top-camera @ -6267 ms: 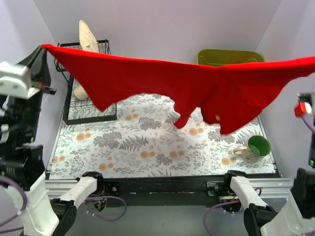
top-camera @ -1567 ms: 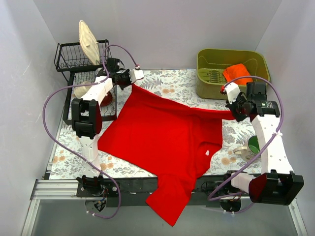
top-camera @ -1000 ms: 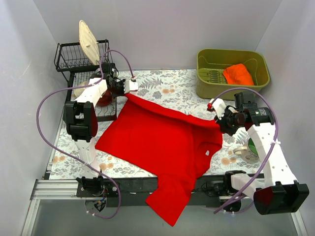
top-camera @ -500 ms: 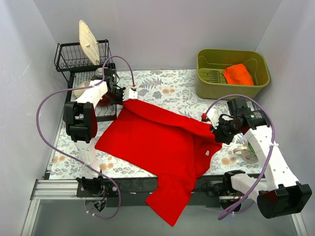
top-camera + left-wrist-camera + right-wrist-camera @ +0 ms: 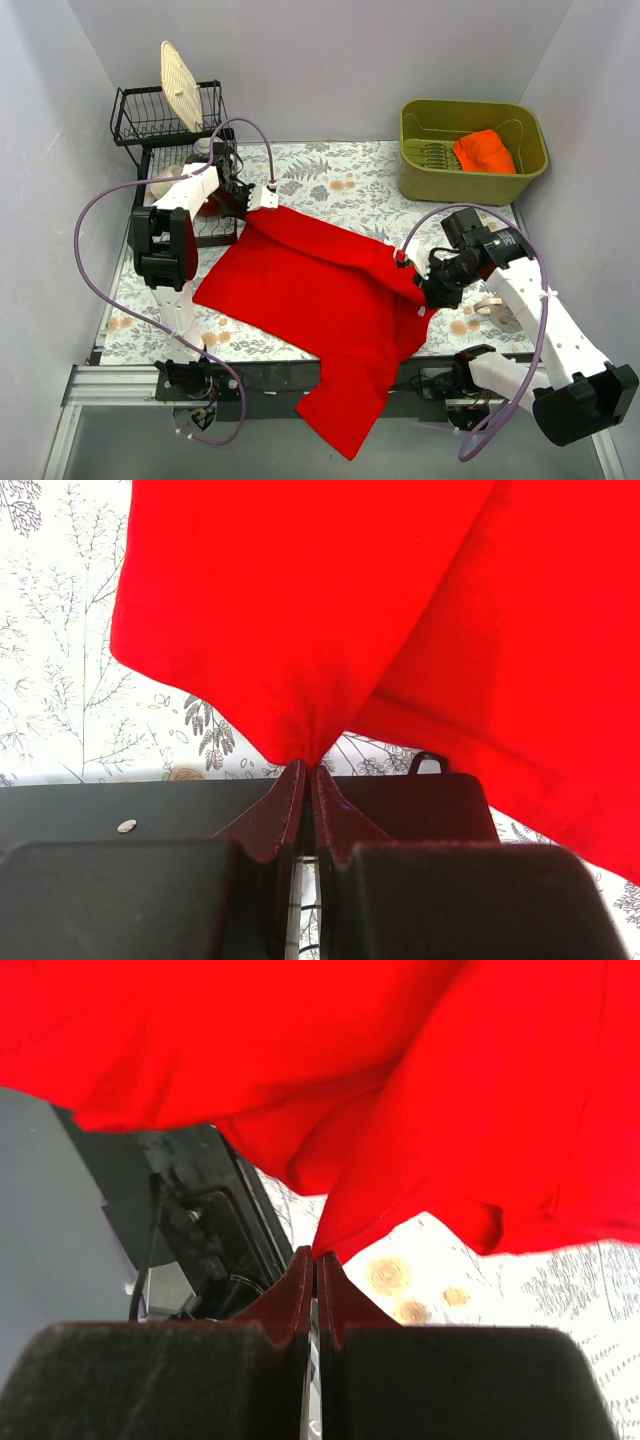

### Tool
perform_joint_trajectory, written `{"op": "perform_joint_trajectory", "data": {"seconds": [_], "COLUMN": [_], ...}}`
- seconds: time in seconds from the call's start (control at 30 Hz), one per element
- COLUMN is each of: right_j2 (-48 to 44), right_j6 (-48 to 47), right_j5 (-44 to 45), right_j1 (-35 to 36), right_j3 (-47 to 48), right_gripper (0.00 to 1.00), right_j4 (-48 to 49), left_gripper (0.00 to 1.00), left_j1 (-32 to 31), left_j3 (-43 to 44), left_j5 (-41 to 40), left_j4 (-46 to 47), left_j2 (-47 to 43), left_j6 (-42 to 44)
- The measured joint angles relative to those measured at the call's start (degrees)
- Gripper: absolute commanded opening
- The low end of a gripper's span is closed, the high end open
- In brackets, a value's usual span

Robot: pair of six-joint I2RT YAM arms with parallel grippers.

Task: Roll the t-shirts
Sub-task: Fold the T-shirt at the center of the board.

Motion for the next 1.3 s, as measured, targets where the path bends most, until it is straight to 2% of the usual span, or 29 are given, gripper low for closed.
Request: {"op": "perform_joint_trajectory", "data": {"seconds": [0.1, 0.17, 0.2, 0.23, 0.27, 0.3, 0.37, 0.47, 0.57, 0.7, 0.8, 0.87, 0.97, 1.17, 1.3], "right_j2": [0.61, 1.36, 1.64, 1.84, 1.88, 1.88, 1.88, 1.99, 3.89, 11.37, 20.15, 24.46, 27.15, 27.15, 27.47], "right_j6": [0.59, 1.46, 1.95, 2.45, 3.06, 3.39, 3.8, 3.15, 0.17, -4.92, -6.6, -6.8, -6.8, -7.06, -8.33], "right_j5": [-1.2, -1.95, -2.27, -2.51, -2.73, -2.89, -3.06, -2.91, -2.16, -2.12, -1.62, -0.57, 0.98, 2.86, 4.9], "right_j1": [2.32, 3.3, 3.63, 3.93, 4.24, 4.57, 5.35, 5.97, 4.02, -7.61, -16.02, -18.86, -19.69, -19.45, -19.06], "right_j3": [-0.22, -0.28, -0.33, -0.39, -0.48, -0.63, -0.68, -0.55, 2.12, 8.17, 12.39, 13.86, 13.92, 12.04, 7.82], "right_gripper": [0.04, 0.21, 0.41, 0.5, 0.56, 0.62, 0.65, 0.66, 0.65, 0.59, 0.57, 0.57, 0.5, 0.27, 0.24], "right_j4": [-0.04, -0.07, -0.04, -0.04, -0.09, -0.07, -0.22, -0.35, -1.29, -1.03, 0.9, 3.26, 6.67, 12.2, 14.8], "left_gripper": [0.0, 0.0, 0.0, 0.0, 0.03, 0.11, 0.22, 0.32, 0.37, 0.38, 0.37, 0.34, 0.28, 0.06, 0.01], "left_j1": [0.02, 0.02, 0.02, 0.02, 0.02, 0.02, 0.04, 0.15, 0.63, 1.05, 0.68, -0.11, -1.79, -4.85, -5.42], "left_j3": [0.0, 0.0, 0.0, 0.0, 0.0, 0.0, 0.0, 0.57, 3.61, 9.29, 13.51, 15.58, 16.0, 14.23, 12.13], "left_j5": [-0.28, -0.46, -0.5, -0.61, -0.72, -0.9, -1.36, -1.99, -2.29, -2.14, -1.55, -0.87, -0.17, 0.22, 0.13], "left_j4": [-0.13, -0.52, -0.66, -0.76, -0.87, -0.96, -1.36, -2.78, -4.7, -3.82, -1.33, 0.79, 4.74, 12.28, 15.19], "left_j2": [0.0, 0.0, 0.0, 0.0, 0.0, 0.0, 0.0, 0.04, 0.55, 2.36, 4.98, 6.67, 8.24, 10.23, 11.58], "left_j6": [0.42, 0.81, 1.03, 1.25, 1.42, 1.6, 2.01, 2.12, 1.68, -1.68, -7.45, -12.35, -19.39, -31.71, -36.76]}}
